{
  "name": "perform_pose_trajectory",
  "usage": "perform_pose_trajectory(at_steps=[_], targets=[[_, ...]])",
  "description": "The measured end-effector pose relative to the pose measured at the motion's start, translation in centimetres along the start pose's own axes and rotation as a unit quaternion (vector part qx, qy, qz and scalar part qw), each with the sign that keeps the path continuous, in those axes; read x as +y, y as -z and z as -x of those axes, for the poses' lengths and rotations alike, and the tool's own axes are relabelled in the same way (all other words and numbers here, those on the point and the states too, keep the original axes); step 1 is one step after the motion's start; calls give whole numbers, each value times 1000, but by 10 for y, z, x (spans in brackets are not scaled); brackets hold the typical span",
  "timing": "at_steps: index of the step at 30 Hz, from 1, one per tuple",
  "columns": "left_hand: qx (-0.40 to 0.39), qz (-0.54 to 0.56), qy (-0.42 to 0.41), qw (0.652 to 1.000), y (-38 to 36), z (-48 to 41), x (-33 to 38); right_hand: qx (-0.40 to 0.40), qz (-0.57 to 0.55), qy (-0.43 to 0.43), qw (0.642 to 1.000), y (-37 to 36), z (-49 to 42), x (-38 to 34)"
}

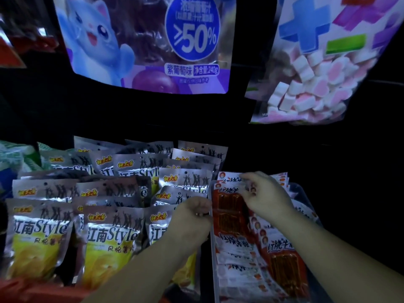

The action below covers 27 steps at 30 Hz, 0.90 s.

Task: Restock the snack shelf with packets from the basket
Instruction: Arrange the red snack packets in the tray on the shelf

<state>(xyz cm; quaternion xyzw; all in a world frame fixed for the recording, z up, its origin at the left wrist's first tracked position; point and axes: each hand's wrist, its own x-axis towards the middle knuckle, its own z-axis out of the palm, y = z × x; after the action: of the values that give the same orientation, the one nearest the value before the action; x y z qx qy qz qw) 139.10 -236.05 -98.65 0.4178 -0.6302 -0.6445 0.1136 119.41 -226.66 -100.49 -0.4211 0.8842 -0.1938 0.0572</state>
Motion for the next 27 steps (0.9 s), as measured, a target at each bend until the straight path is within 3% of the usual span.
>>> perform_pose_trajectory(at_steps=[4,6,15,20,24,27], targets=[[18,23,-8,1000,3,-7,1,-51,109,-12,993,-14,-20,-19],[19,26,-4,999,6,-11,0,-34,132,-14,991,-23,-26,-20],[30,19,-16,999,18,-13,-1,123,109,32,986,-25,-38,-6],[19,38,-31,999,14,-3,11,132,34,67,988,-6,-31,-8],[22,32,-46,998,8,7,20,193,-9,96,976,18,-19,-23],[22,20,-47,998,6,15,22,164,-18,108,980,30,-9,-32]])
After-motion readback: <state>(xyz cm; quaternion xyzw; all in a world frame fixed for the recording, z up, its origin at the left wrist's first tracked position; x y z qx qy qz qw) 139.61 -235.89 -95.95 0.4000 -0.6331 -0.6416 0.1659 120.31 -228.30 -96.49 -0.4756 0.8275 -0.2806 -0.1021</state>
